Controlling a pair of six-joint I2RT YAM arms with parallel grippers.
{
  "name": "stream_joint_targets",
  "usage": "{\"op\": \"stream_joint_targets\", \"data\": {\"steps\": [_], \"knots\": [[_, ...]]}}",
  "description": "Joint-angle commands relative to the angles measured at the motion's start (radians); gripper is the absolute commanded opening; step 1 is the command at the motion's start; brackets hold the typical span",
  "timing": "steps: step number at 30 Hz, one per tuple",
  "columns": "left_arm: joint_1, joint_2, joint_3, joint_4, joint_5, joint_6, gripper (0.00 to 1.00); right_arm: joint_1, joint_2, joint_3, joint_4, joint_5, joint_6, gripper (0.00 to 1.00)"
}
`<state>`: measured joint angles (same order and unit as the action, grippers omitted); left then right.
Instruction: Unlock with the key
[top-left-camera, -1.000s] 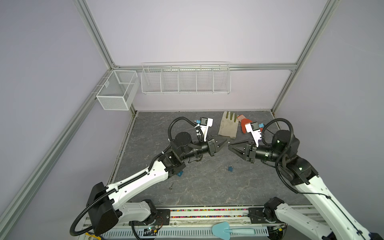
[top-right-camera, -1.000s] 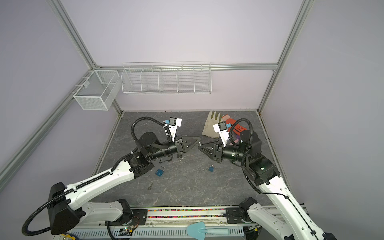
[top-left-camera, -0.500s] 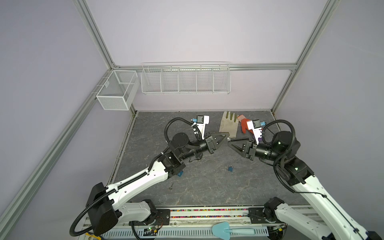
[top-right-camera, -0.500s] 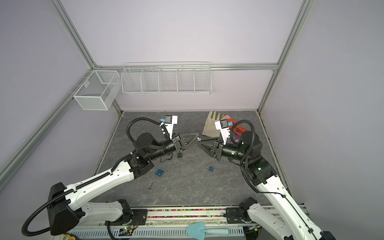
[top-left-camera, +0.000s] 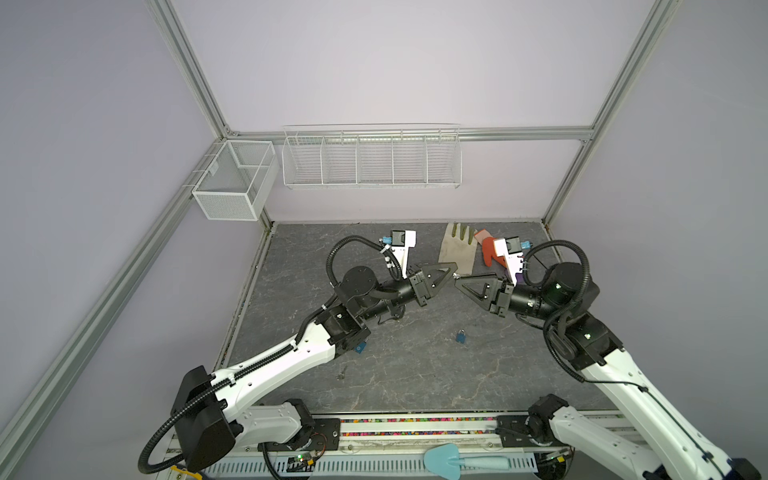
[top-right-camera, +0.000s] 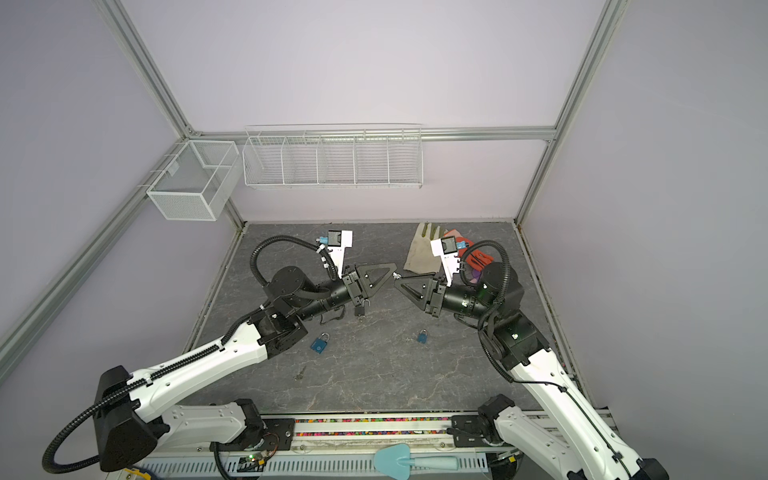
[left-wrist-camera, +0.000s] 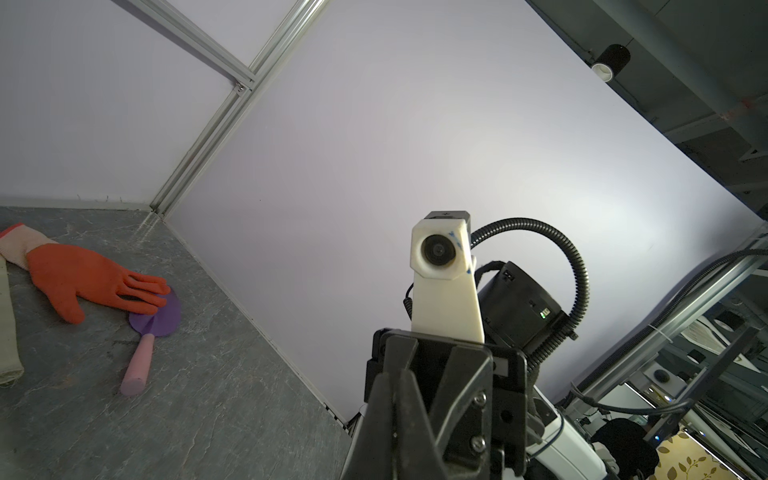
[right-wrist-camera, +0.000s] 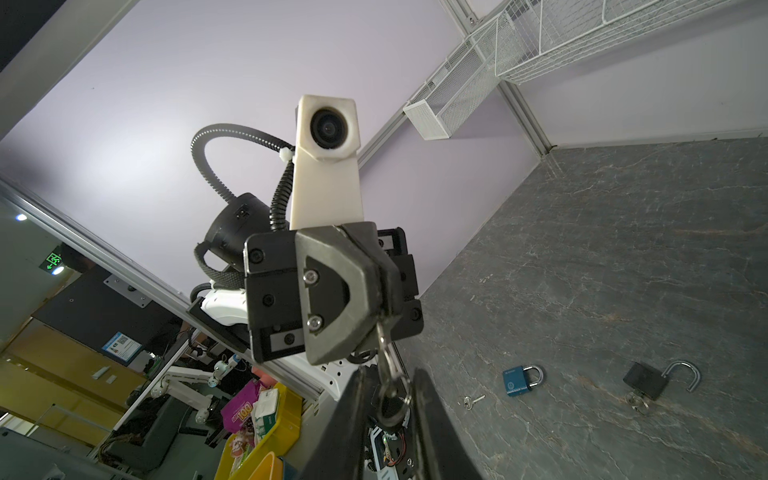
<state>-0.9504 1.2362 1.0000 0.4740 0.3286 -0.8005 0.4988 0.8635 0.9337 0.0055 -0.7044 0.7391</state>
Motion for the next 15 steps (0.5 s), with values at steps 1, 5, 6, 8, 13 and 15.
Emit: {"op": "stream_joint_targets", "data": {"steps": [1, 5, 6, 8, 13, 15], "knots": [[0.004, -0.018, -0.011, 0.031, -0.013, -0.004, 0.0, -0.005, -0.004, -0.015, 0.035, -0.011, 0.021, 0.21], [0.004, -0.017, -0.012, 0.032, -0.01, -0.005, 0.0, -0.007, -0.006, -0.012, 0.047, -0.01, 0.026, 0.2], [0.004, -0.017, -0.013, 0.034, -0.01, -0.006, 0.0, -0.008, -0.004, -0.012, 0.05, -0.009, 0.027, 0.2], [0.004, -0.017, -0.014, 0.035, -0.007, -0.005, 0.0, -0.007, -0.002, -0.009, 0.052, -0.01, 0.032, 0.2], [0.004, -0.015, -0.014, 0.038, -0.005, -0.005, 0.0, -0.007, 0.0, -0.009, 0.067, -0.013, 0.041, 0.19], [0.004, -0.016, -0.013, 0.038, -0.004, -0.005, 0.0, -0.008, 0.003, -0.009, 0.065, -0.012, 0.042, 0.19]]}}
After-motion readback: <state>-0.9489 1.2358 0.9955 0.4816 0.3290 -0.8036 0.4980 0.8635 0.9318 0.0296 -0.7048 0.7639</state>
